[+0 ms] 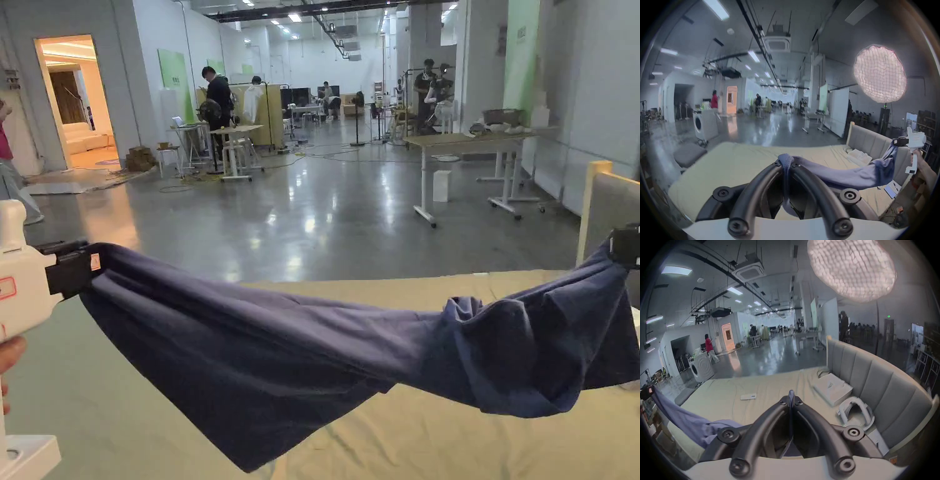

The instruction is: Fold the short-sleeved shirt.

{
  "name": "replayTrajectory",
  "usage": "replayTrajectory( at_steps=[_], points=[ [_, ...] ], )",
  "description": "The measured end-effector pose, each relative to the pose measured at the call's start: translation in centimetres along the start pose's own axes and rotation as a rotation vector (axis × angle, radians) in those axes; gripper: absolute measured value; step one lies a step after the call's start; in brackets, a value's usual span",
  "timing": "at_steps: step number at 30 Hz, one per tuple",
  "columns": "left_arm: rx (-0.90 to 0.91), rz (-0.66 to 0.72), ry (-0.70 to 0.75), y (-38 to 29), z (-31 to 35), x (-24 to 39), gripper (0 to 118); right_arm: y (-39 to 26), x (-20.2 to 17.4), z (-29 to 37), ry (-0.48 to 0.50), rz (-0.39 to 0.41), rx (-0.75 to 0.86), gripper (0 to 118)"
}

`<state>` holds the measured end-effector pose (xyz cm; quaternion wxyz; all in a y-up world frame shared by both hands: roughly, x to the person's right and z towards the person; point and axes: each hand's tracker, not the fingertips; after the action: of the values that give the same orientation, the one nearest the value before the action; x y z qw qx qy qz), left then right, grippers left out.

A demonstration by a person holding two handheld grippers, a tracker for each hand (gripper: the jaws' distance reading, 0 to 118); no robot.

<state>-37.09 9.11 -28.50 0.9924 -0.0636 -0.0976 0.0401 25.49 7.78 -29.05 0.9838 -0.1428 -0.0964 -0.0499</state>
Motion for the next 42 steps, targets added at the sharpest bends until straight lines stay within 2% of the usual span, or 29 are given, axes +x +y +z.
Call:
replayTrajectory(
  at_steps=[3, 6, 10, 20, 24, 27, 32, 38, 42],
  points=[
    [0.05, -0.006, 0.041, 2.4, 1.8, -0.7, 6, 2.9, 0.9, 1.3, -0.056, 0.02, 0.032, 1],
    [0.087, 0.014, 0.064, 3.9, 3.0, -1.8, 6, 4.8, 2.5, 2.2, -0.075, -0.002, 0.048, 1],
    [0.097, 0.027, 0.08, 4.9, 5.3, 1.0, 6, 6.3, 3.6, 3.0, -0.08, -0.004, 0.06, 1],
    [0.057, 0.042, 0.098, 5.2, 2.2, -1.9, 6, 6.4, 4.1, 2.5, -0.066, -0.038, 0.043, 1],
    [0.047, 0.049, 0.087, 5.2, 1.5, -2.3, 6, 6.3, 3.9, 2.1, -0.082, -0.009, 0.042, 1],
    [0.054, -0.002, 0.098, 5.3, 1.0, -2.1, 6, 6.2, 3.7, 2.1, -0.072, -0.013, 0.043, 1],
    [0.029, -0.005, 0.104, 4.9, -2.2, -2.2, 6, 6.1, 2.9, -0.2, -0.088, -0.006, 0.046, 1],
    [0.01, -0.013, 0.108, 4.7, -8.2, -2.6, 6, 6.6, 1.6, -5.3, -0.085, -0.041, 0.026, 1],
    [-0.012, -0.027, 0.135, 5.5, -12.3, -3.0, 6, 7.7, 0.3, -8.6, -0.087, 0.005, 0.014, 1]
  ],
)
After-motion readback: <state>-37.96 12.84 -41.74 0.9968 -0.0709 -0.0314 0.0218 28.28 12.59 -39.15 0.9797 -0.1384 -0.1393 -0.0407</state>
